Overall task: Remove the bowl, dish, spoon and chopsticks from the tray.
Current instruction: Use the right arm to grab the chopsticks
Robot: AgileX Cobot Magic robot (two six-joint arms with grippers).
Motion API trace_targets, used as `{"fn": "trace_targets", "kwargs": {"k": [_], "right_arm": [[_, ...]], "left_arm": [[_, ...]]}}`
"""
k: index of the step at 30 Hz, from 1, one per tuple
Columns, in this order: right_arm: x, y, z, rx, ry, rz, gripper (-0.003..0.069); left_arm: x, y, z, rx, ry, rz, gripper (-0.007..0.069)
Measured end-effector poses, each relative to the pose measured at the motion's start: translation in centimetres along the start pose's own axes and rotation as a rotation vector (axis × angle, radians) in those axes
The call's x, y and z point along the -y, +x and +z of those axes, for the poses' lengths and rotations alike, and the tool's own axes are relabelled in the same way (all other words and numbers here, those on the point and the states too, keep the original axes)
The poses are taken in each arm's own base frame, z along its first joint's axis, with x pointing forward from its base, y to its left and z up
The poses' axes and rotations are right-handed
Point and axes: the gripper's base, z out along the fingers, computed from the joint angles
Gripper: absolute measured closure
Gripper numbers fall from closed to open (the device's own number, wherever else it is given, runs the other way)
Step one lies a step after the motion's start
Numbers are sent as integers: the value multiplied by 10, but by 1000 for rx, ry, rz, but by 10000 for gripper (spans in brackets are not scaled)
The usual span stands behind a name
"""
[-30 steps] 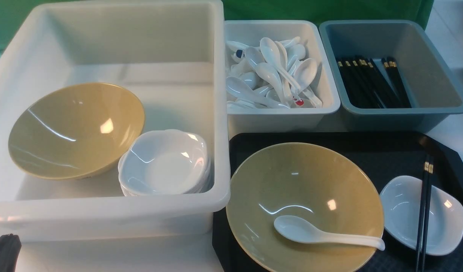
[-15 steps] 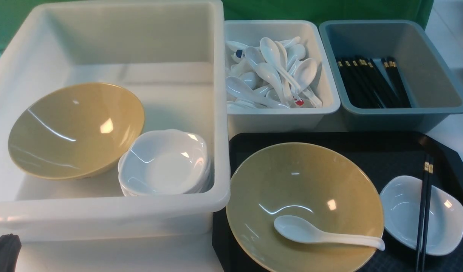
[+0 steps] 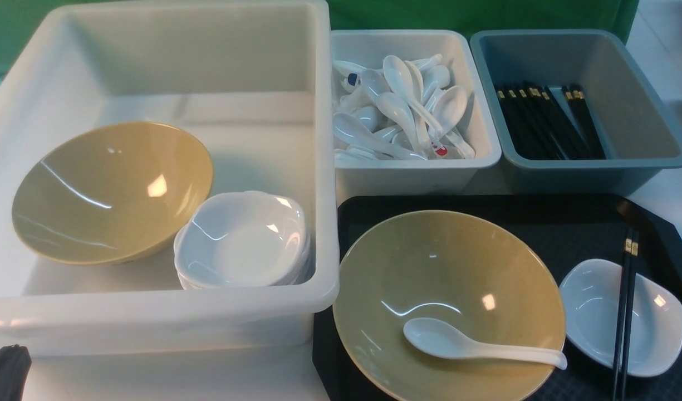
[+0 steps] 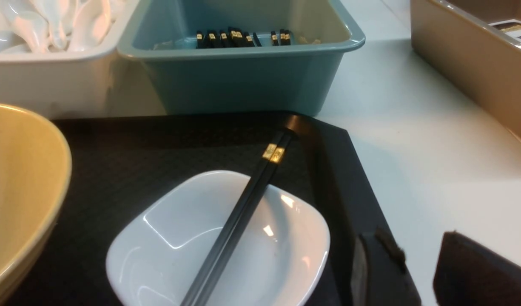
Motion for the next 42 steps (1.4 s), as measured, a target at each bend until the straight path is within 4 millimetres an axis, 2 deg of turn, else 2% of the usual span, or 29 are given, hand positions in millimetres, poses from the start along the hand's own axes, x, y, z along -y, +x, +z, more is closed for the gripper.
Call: {"fn": "trace_targets", "kwargs": {"k": [14, 18, 22, 23, 24, 25, 26, 28, 30, 31, 34, 39, 42], "right_arm": [[0, 0, 0, 0, 0, 2, 420], [0, 0, 0, 0, 0, 2, 420], [0, 0, 0, 0, -2, 16, 420], [-1, 0, 0, 1, -12, 109, 420], [-1, 0, 0, 2, -14, 127, 420], [-3, -1, 0, 4, -29, 264, 420], [-5, -2, 0, 9, -57, 519, 420], [-7, -5, 0, 15, -95, 871, 420], [-8, -6, -1, 16, -115, 1087, 420], [-8, -7, -1, 17, -120, 1140, 420], [-8, -7, -1, 16, -125, 1184, 420], [-8, -8, -1, 36, -128, 1074, 420], [-8, -8, -1, 41, -126, 993, 420]], "left_arm": [[-1, -1, 0, 9, -13, 41, 636], [-1, -8, 0, 83, -15, 4, 636], [0, -10, -1, 106, 14, -183, 636], [2, -10, -1, 108, 44, -359, 636], [2, -11, -1, 109, 49, -394, 636], [4, -11, -1, 108, 72, -528, 636], [6, -12, -1, 103, 115, -765, 636], [8, -14, -1, 99, 160, -1021, 636], [9, -16, -2, 99, 190, -1193, 636], [9, -17, -2, 99, 199, -1239, 636], [9, -18, -2, 100, 214, -1318, 636], [10, -19, -2, 96, 231, -1393, 636], [10, -19, -3, 99, 232, -1377, 636]]}}
